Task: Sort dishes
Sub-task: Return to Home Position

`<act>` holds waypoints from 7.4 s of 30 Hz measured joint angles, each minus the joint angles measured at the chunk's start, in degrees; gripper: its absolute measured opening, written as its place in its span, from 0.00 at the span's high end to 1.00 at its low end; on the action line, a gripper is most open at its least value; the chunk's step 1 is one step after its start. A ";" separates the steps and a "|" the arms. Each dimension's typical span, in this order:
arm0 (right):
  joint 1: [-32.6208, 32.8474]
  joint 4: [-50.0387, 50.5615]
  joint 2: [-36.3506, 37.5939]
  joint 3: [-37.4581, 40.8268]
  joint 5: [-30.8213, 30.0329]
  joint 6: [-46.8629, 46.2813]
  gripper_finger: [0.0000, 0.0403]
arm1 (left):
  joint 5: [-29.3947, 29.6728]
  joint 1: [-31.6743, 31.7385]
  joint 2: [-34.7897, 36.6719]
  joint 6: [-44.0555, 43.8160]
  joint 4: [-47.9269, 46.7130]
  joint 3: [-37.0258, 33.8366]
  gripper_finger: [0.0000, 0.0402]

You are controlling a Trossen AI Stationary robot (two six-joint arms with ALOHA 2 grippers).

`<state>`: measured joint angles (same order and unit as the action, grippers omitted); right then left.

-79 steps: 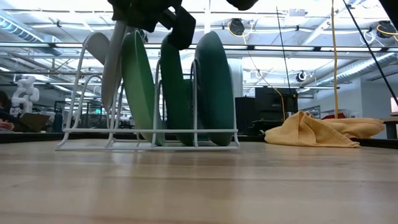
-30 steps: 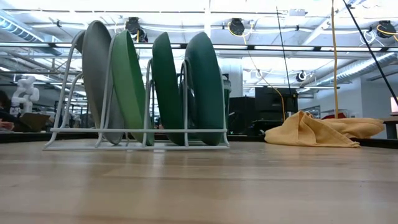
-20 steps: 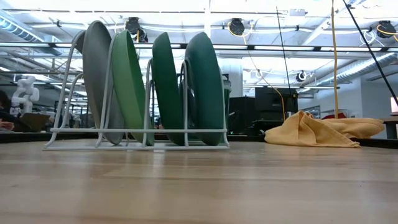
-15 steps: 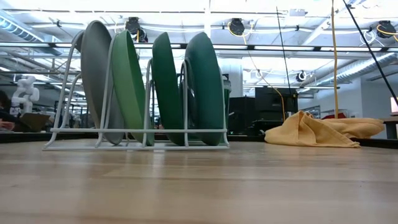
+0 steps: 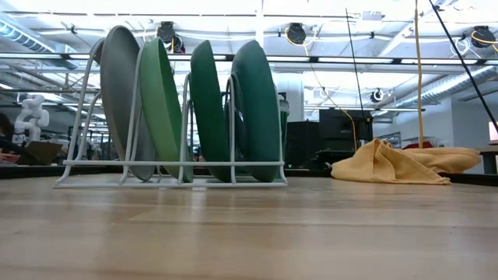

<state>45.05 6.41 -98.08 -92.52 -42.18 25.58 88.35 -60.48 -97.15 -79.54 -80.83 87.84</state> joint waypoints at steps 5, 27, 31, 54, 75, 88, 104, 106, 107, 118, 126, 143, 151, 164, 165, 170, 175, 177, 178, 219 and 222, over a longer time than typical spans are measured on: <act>0.44 -12.12 4.59 11.71 -1.35 0.34 1.00 | -4.86 4.89 -0.50 17.66 27.40 -7.43 1.00; 12.44 -63.46 40.36 73.29 -13.81 2.78 1.00 | -34.21 16.47 11.26 92.37 78.45 -10.15 1.00; 12.44 -68.48 43.42 78.05 -12.72 3.37 1.00 | -34.89 15.27 20.47 90.54 77.89 -17.92 1.00; 10.50 -76.49 55.90 91.74 -7.09 10.06 1.00 | -32.31 10.59 62.81 86.32 99.96 -69.87 1.00; 10.39 -32.70 83.42 91.74 -7.01 -8.95 1.00 | -37.75 10.57 91.08 84.83 77.09 -73.30 1.00; 10.27 -15.07 97.86 91.71 -7.82 -14.22 1.00 | -40.39 10.57 92.74 78.74 73.42 -75.87 1.00; 9.25 -13.46 97.96 91.72 -8.47 -14.66 1.00 | -43.87 10.59 93.93 77.10 84.77 -87.44 1.00; 9.25 -13.46 97.96 91.72 -8.46 -14.85 1.00 | -45.89 10.59 93.93 77.09 84.77 -87.44 1.00; 9.25 -13.43 97.96 91.72 -8.46 -14.88 1.00 | -46.54 10.59 93.93 77.08 84.83 -87.44 1.00; 9.25 -12.15 97.96 91.72 -9.89 -16.86 1.00 | -47.02 10.57 93.91 78.53 84.82 -87.48 1.00; 9.25 -11.49 97.96 91.72 -16.21 -19.17 1.00 | -45.38 10.59 90.30 78.49 84.66 -87.50 1.00; 9.25 -11.26 97.92 91.72 -16.26 -7.95 1.00 | -51.45 10.57 89.34 73.97 87.26 -87.52 1.00; 9.25 -11.28 97.92 91.72 -16.23 -7.95 1.00 | -51.45 10.57 89.34 73.97 87.33 -87.52 1.00; 9.25 -11.30 97.92 91.72 -16.23 -7.93 1.00 | -51.47 10.57 89.34 73.97 87.37 -87.55 1.00; 9.25 -11.30 97.92 91.72 -16.23 -7.94 1.00 | -51.45 10.57 89.34 73.97 87.37 -87.55 1.00; 9.25 -11.30 97.92 91.72 -16.23 -7.94 1.00 | -51.45 10.57 89.34 73.97 87.37 -87.59 1.00; 9.25 -11.30 97.92 91.72 -16.23 -7.94 1.00 | -51.45 10.57 89.34 73.97 87.37 -87.59 1.00; 9.25 -11.30 97.91 91.72 -16.23 -7.93 1.00 | -51.45 10.57 89.34 73.97 87.37 -87.59 1.00; 9.25 -11.32 97.89 91.72 -16.23 -7.93 1.00 | -51.45 10.57 89.34 73.97 87.37 -87.59 1.00; 9.27 -11.32 97.89 91.72 -16.23 -7.94 1.00 | -51.47 10.57 89.34 73.97 87.40 -87.59 1.00; 9.27 -11.32 97.89 91.72 -16.23 -7.94 1.00 | -51.45 10.57 89.34 73.97 87.37 -87.59 1.00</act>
<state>54.33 -4.91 -0.19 -0.80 -58.41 17.64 36.91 -49.91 -7.81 -5.56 6.55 0.25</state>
